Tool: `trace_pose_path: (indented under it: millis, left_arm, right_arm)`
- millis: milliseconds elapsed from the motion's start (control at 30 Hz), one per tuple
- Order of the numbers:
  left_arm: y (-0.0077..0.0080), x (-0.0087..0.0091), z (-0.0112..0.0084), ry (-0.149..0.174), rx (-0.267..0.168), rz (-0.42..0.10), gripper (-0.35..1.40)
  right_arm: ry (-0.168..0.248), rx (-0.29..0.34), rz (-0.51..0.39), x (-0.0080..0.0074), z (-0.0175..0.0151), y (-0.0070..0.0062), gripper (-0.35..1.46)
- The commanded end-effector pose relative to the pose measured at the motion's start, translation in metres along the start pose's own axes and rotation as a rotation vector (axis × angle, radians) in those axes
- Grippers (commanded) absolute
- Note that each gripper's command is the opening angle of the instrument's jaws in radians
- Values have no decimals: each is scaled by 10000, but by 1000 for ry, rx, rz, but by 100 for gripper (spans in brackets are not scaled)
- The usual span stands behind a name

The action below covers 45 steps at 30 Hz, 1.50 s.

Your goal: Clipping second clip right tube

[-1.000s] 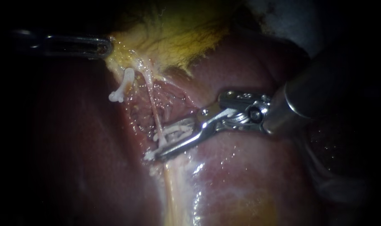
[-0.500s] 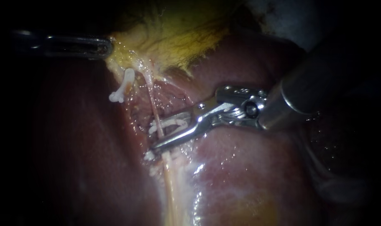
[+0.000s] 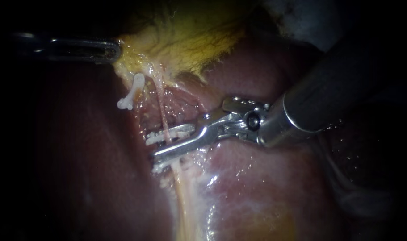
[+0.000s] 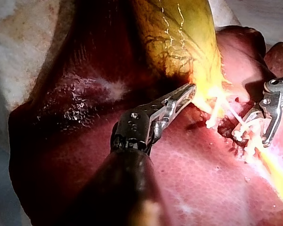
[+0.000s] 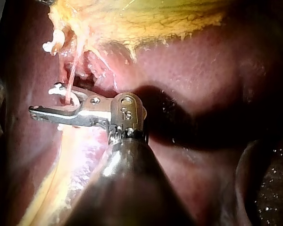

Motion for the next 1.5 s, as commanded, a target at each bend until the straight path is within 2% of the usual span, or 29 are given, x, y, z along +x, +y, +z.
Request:
trace_pose_path:
  millis: [33, 300, 467, 833, 1100, 1200, 1267, 1400, 1500]
  left_arm:
    - [0, 0, 0, 0, 0, 0, -35]
    - [0, 0, 0, 0, 0, 0, -35]
    - [0, 0, 0, 0, 0, 0, -35]
    - [0, 0, 0, 0, 0, 0, -35]
    - [0, 0, 0, 0, 0, 0, -35]
    - [0, 0, 0, 0, 0, 0, -35]
    - [0, 0, 0, 0, 0, 0, -35]
    - [0, 0, 0, 0, 0, 0, -35]
    - [0, 0, 0, 0, 0, 0, -35]
  right_arm:
    - [2, -6, -1, -1, 1, -2, 55]
    - [-8, 9, 2, -6, 12, -12, 52]
    - [-11, 12, 4, -6, 14, -14, 47]
    - [13, -9, 28, 2, 13, -15, 16]
    - [13, -10, 29, 3, 13, -15, -5]
    - [13, -10, 29, 3, 12, -14, -17]
    - [13, -10, 29, 3, 11, -14, -35]
    - [9, -17, 70, 5, 9, -11, -35]
    - [0, -12, 68, 4, 7, -10, -35]
